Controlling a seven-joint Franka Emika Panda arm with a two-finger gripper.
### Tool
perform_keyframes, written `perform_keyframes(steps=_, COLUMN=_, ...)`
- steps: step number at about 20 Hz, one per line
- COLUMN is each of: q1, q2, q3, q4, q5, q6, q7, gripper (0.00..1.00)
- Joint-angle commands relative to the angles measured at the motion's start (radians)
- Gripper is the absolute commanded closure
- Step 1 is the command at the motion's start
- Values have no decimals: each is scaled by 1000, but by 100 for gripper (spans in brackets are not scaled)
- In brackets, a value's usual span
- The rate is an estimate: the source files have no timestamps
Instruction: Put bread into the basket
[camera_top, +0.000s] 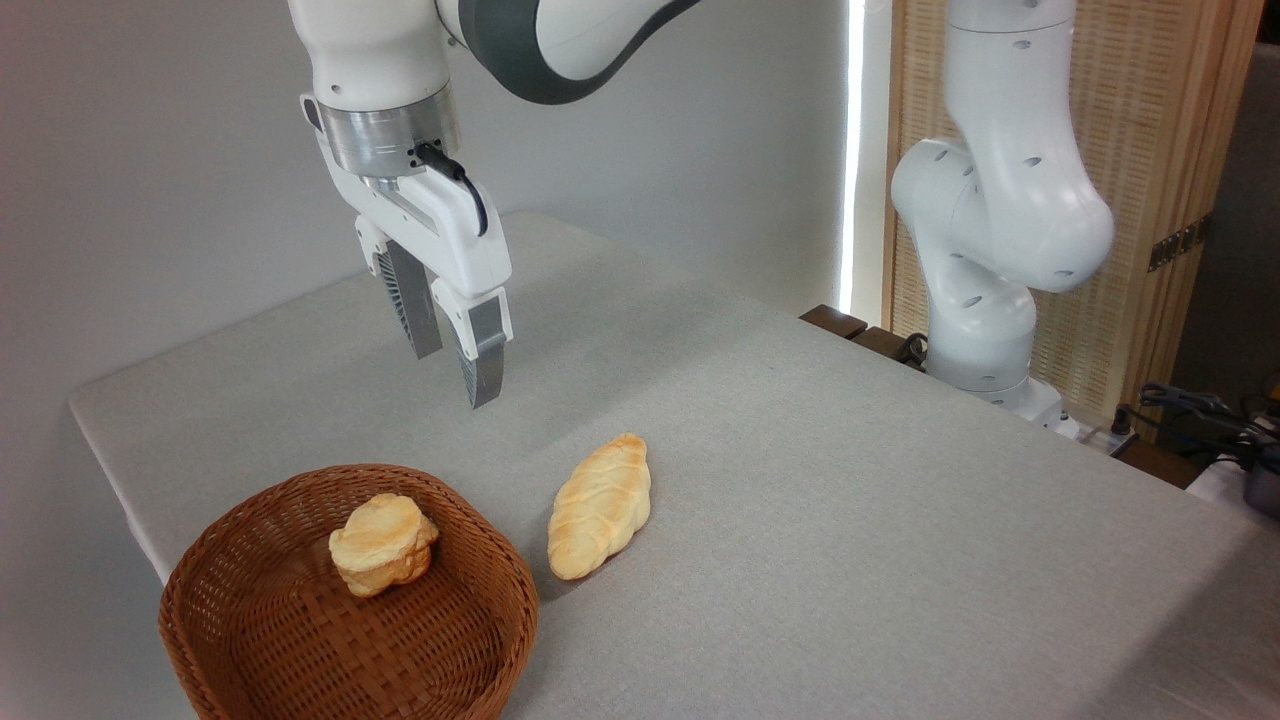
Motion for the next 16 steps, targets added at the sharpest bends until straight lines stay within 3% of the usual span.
perform_keyframes(steps=1, q1=4, q2=10, q3=10, q4=14, q5=-5, q6=-16, q7=8, gripper=0)
perform_keyframes(steps=5, q1=8, q2=19, q3=13, q4=14, q5=-3, q6=-20, q7=10, gripper=0)
perform_keyframes(steps=11, q1=9, q2=26, q3=13, q4=3, q5=41, q6=-10, q7=11, gripper=0)
perform_keyframes(steps=16, q1=11, q2=-54, q3=59, q4=-102, q5=78, q6=25, q7=11, gripper=0)
